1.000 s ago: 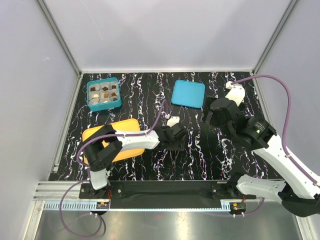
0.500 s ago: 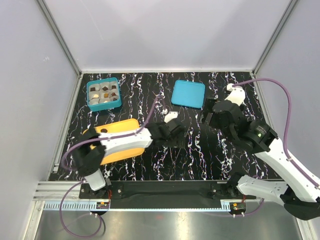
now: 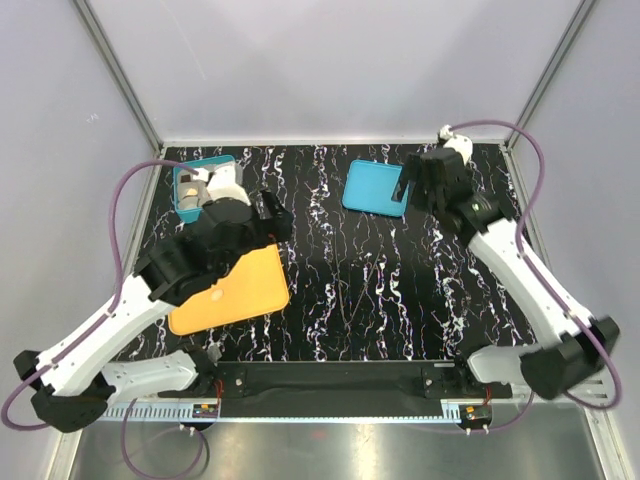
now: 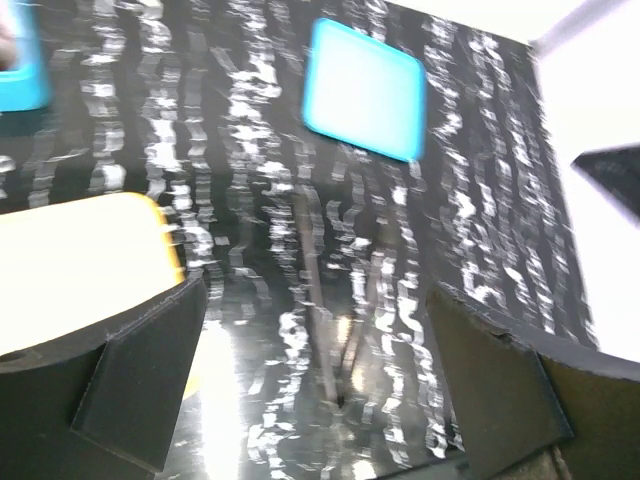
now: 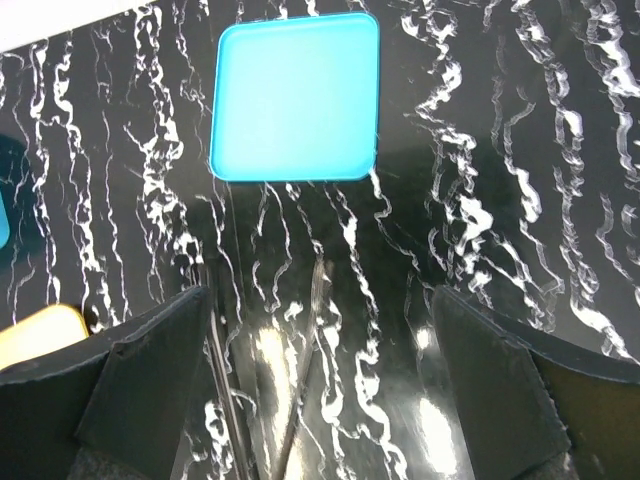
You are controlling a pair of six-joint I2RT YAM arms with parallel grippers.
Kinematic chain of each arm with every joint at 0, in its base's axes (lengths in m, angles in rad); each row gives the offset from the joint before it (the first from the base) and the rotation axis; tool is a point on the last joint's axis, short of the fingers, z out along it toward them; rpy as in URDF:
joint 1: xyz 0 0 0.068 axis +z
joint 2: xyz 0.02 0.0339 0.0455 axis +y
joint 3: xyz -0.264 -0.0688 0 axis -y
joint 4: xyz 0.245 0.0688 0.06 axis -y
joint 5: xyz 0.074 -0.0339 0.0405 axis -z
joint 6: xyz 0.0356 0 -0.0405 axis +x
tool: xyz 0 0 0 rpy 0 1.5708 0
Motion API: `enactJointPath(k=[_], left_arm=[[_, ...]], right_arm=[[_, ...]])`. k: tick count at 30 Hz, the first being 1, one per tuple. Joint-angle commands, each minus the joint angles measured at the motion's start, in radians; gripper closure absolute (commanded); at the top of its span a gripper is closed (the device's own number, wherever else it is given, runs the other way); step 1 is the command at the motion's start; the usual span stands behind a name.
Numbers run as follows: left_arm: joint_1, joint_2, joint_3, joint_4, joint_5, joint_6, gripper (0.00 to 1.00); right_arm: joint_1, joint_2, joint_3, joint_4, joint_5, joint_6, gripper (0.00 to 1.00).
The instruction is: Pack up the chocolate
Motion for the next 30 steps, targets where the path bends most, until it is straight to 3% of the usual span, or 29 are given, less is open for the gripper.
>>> enactJointPath(k=[1, 5, 11, 20, 26, 29, 30], left_arm=[[0.062, -0.041, -0.052, -0.086, -0.075, 0.026, 0.01], [0.136, -0.038, -0.015, -0.191, -0.105, 0.026, 0.01], [0.139, -0.023, -0.075, -0.155, -0.041, 0.103, 0.01], [0.139, 0.089, -0.113, -0.103, 0.307, 0.201, 0.01], [0.139, 0.052, -0.13, -0.102, 0.477, 0.112, 0.01], [0.141, 0.035, -0.052, -0.223, 0.385, 0.101, 0.01], [0.15, 0.028, -0.026, -0.263, 0.294, 0.092, 0.01]], right_arm=[[-0.058, 0.14, 0.107, 0.127, -0.134, -0.036, 0.0], [-0.131, 0.325, 0.219, 0.136, -0.203, -0.035, 0.01], [-0.172, 0.553, 0.389, 0.075, -0.233, -0.041, 0.03], [-0.197, 0.759, 0.551, 0.003, -0.211, -0.024, 0.06], [-0.215, 0.955, 0.793, -0.155, -0.25, 0.04, 0.11], [-0.215, 1.058, 0.971, -0.243, -0.266, 0.072, 0.14], [-0.215, 1.105, 1.061, -0.264, -0.267, 0.085, 0.17]])
